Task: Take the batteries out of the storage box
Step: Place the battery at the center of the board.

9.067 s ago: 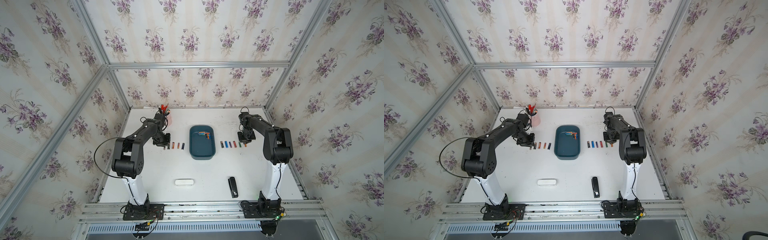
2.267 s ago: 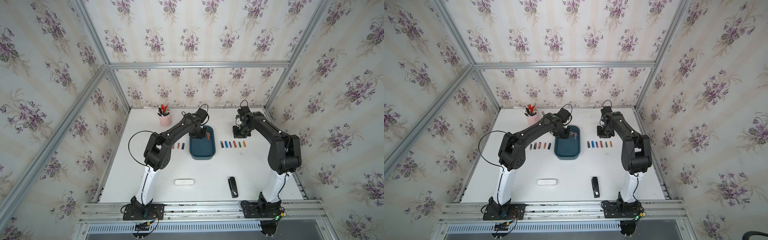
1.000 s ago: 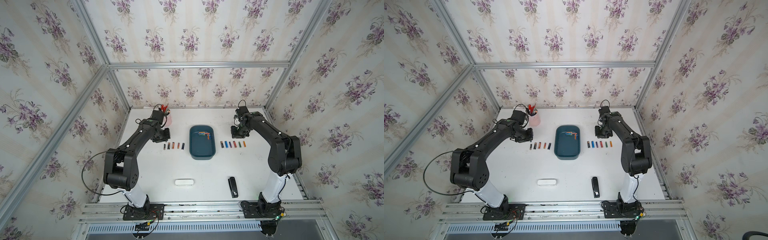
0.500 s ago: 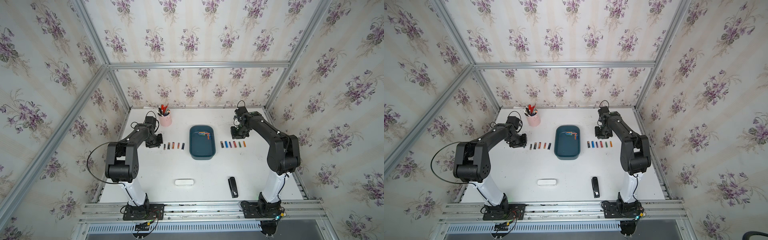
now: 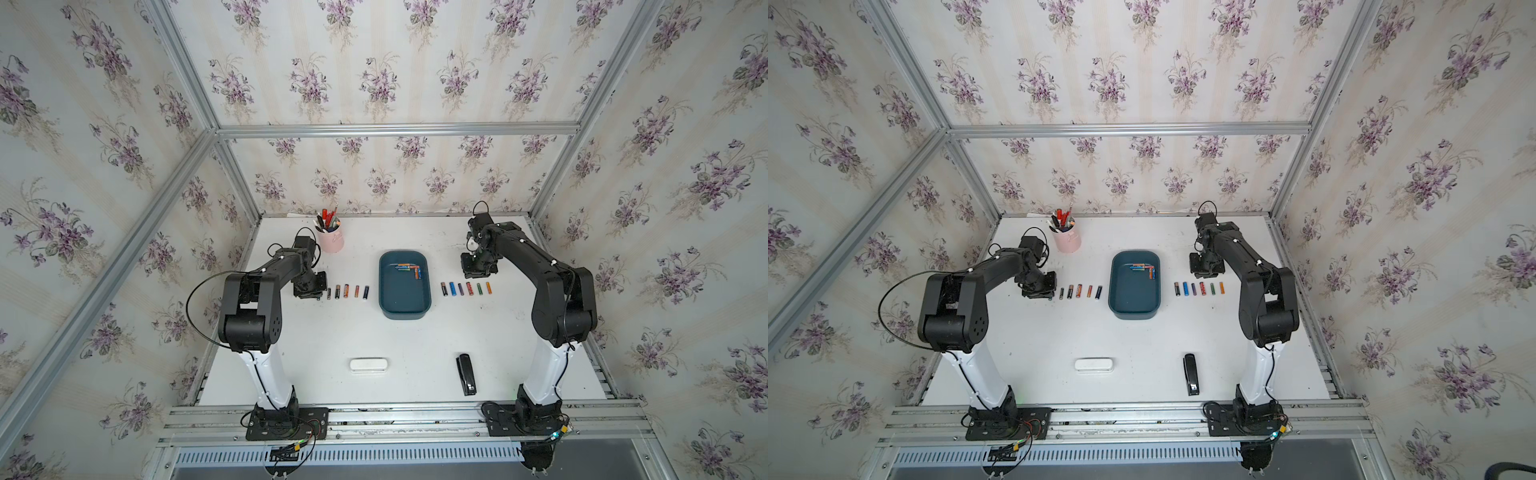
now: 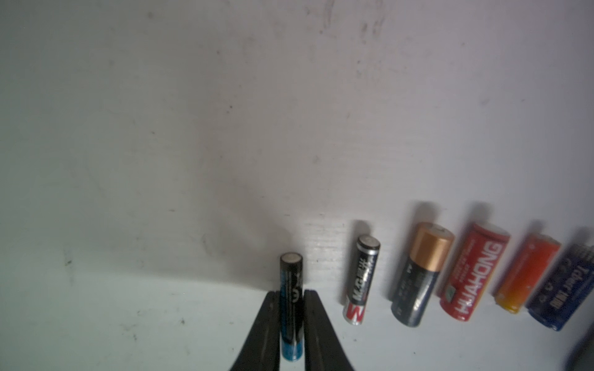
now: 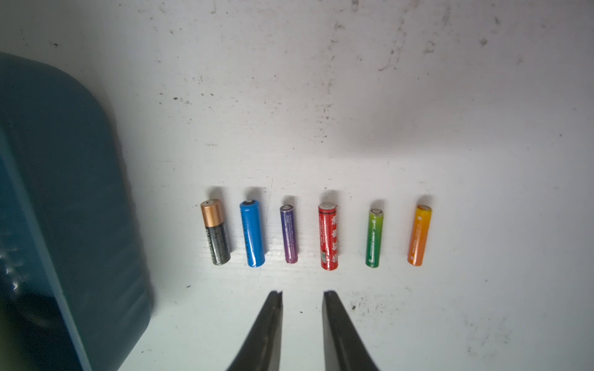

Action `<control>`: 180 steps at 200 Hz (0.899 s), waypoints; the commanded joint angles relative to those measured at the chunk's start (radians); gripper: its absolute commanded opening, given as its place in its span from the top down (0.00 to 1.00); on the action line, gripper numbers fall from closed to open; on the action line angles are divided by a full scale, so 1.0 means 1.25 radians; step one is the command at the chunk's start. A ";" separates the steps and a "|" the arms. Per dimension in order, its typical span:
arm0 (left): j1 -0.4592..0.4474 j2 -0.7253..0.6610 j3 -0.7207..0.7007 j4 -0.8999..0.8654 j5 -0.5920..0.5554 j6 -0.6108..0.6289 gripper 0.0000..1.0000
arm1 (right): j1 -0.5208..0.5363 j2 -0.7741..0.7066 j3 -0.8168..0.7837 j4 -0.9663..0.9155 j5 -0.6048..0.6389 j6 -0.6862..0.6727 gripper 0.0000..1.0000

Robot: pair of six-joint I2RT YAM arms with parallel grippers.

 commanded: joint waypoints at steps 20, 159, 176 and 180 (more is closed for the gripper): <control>-0.002 0.015 0.008 0.008 0.004 0.011 0.81 | 0.000 0.005 0.009 -0.007 0.009 0.001 0.72; -0.002 -0.009 0.021 -0.012 0.002 0.015 0.72 | 0.001 -0.013 0.013 -0.005 0.015 0.001 0.72; -0.004 -0.019 0.026 -0.018 0.003 0.015 0.71 | 0.002 -0.015 0.013 -0.005 0.013 0.001 0.72; -0.004 -0.022 0.027 -0.020 0.002 0.015 0.71 | 0.002 -0.016 0.012 -0.005 0.014 0.002 0.72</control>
